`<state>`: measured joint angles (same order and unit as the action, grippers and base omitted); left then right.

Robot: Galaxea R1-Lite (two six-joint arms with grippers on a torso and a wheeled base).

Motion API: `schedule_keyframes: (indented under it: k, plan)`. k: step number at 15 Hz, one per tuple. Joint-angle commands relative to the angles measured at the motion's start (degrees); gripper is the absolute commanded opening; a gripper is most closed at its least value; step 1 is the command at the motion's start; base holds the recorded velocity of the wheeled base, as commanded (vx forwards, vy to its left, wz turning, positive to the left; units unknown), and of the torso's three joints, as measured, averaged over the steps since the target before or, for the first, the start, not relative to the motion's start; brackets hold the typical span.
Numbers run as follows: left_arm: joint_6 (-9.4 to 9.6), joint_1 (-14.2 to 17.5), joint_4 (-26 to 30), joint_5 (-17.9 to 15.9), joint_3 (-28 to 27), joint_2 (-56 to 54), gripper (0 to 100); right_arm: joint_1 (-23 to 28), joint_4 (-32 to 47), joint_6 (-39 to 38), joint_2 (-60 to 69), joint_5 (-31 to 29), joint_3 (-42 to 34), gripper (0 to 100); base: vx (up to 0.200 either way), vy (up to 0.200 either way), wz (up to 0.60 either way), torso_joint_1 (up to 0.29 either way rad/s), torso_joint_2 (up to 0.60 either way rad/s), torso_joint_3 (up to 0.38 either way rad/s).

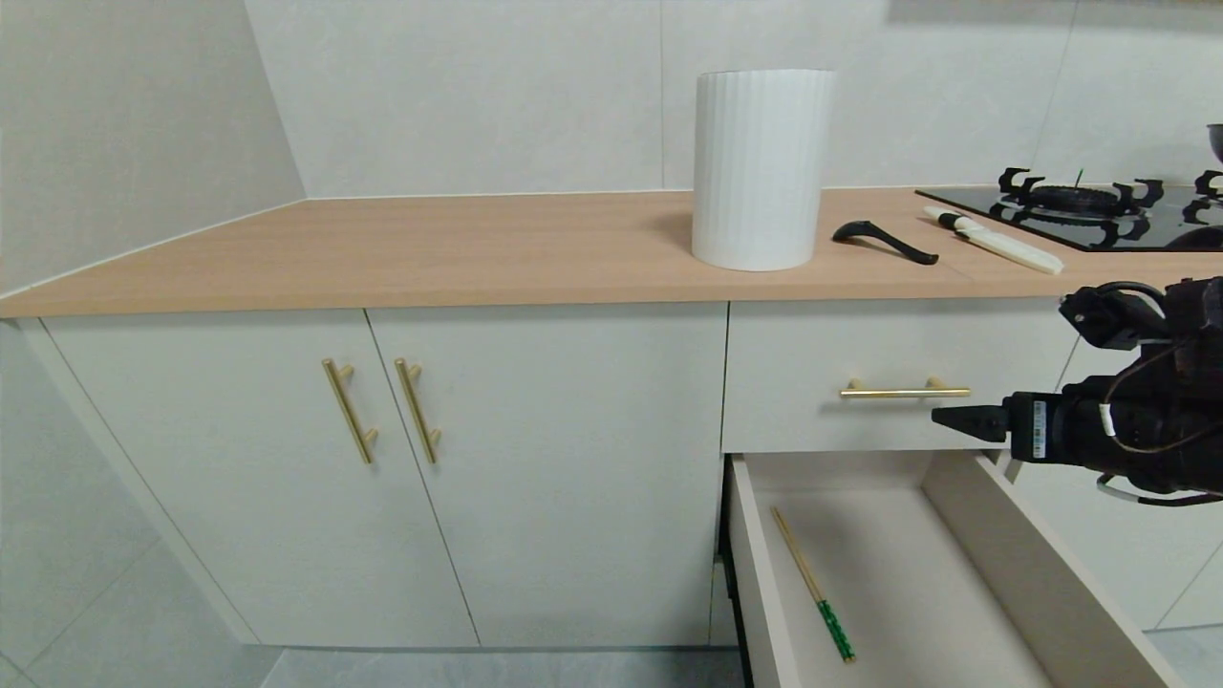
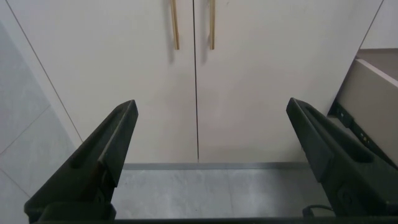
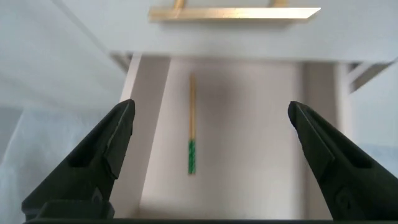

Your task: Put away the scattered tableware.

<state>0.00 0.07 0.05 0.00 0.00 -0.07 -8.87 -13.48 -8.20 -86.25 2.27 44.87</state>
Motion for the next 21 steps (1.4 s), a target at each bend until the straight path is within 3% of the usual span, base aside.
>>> schedule_keyframes:
  k: [1,5,9,21]
  plan:
    - [0.0,0.01,-0.05,0.0,0.0,0.07,100,0.61,-0.14,-0.06,1.17,0.02,0.39,100,0.0,0.0,0.0,0.0,0.0,0.0]
    - [0.0,0.01,0.04,0.0,0.0,0.07,100,0.61,-2.07,0.03,0.91,0.02,-0.23,100,0.0,0.0,0.0,0.0,0.0,0.0]
    - [0.0,0.01,-0.05,0.0,0.0,0.07,100,0.61,-2.07,1.0,0.73,0.02,-0.14,100,0.0,0.0,0.0,0.07,-0.23,-0.246]
    - [0.0,0.01,0.04,0.0,0.0,0.07,100,0.61,-2.43,1.09,0.56,0.11,-0.14,100,0.0,0.0,0.0,0.163,-0.48,-0.299]
